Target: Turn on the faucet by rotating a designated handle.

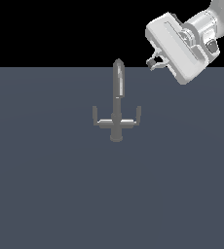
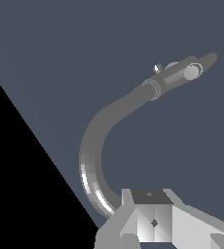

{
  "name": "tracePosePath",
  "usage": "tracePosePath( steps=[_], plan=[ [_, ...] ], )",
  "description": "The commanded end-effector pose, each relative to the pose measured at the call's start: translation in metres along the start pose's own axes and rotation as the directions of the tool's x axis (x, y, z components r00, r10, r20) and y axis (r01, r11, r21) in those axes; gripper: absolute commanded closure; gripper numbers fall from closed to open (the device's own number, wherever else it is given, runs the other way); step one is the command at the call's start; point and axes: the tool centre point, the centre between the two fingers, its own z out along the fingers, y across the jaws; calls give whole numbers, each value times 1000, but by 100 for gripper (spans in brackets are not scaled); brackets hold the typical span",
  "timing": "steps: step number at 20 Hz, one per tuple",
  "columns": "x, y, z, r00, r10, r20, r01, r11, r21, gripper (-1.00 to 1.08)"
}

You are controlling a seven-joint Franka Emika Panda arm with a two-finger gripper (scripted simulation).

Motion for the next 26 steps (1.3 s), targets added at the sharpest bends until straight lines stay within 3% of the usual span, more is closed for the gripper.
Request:
tracePosePath(
  steps=[1, 8, 16, 21, 26],
  plan=[
    [16, 7, 4, 1000, 18, 21, -19, 999, 51, 108],
    [59, 25, 20, 994, 67, 86, -82, 978, 190, 108],
    [106, 46, 45, 979, 113, 169, -165, 926, 339, 108],
    [129, 56, 61, 968, 131, 213, -210, 889, 407, 108],
    [144, 62, 73, 959, 142, 244, -241, 860, 450, 108]
  ],
)
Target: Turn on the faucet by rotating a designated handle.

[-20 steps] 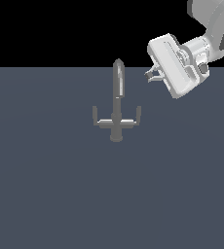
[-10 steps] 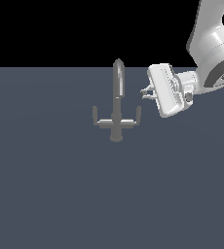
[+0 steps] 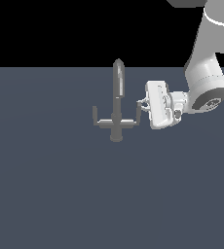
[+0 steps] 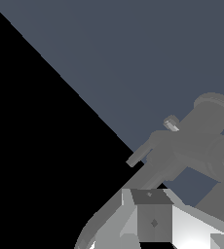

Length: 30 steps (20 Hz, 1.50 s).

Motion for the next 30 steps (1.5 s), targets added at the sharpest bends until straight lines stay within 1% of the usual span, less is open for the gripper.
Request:
tracePosePath(
  steps=[1, 6, 13, 30],
  plan=[
    [8, 2, 2, 1000, 9, 10, -9, 1000, 24, 108],
    [16, 5, 5, 1000, 20, 21, -21, 999, 48, 108],
    [17, 6, 6, 1000, 22, 22, -23, 998, 52, 108],
    [-14, 20, 7, 1000, 22, 22, -23, 998, 51, 108]
  ],
)
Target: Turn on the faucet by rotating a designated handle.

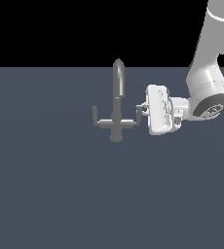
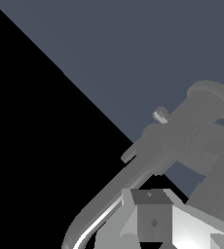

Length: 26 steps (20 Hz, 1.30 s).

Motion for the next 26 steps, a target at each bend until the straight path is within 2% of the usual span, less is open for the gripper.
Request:
tracePosePath(
  steps=[1, 5, 7, 23, 24, 25, 26],
  plan=[
    [-9, 1, 0, 1000, -2, 7, 2, 1000, -1, 108],
    [-17, 5, 0, 1000, -2, 7, 2, 1000, -1, 108],
    [-12, 6, 0, 1000, 1, 2, -1, 1000, 0, 108],
    [-36, 52, 0, 1000, -2, 6, 2, 1000, -2, 108],
    [-36, 52, 0, 1000, -2, 6, 2, 1000, -2, 108],
    [-26, 35, 0, 999, -38, -21, 38, 999, -3, 108],
    [-24, 43, 0, 999, -34, -18, 34, 999, -3, 108]
  ],
)
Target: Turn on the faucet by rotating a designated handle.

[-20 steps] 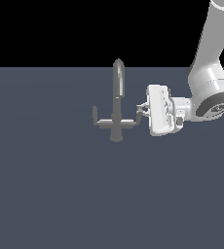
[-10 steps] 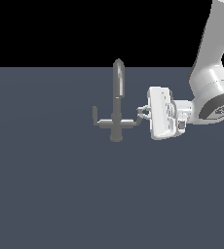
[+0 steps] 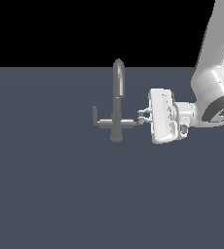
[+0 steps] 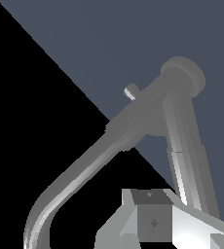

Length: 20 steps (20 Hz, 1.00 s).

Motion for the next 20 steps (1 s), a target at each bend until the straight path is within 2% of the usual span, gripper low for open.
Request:
tracePosePath(
  steps=[1, 7, 8, 9, 20],
  plan=[
    [6, 13, 0, 1000, 4, -3, -4, 1000, 1, 108],
    [13, 59, 0, 999, 30, 16, -30, 1000, 1, 108],
    [13, 59, 0, 999, 30, 16, -30, 1000, 1, 108],
    [4, 3, 0, 998, -69, 7, 69, 998, -7, 108],
    [37, 45, 0, 1000, -13, 13, 13, 1000, -2, 108]
  ],
)
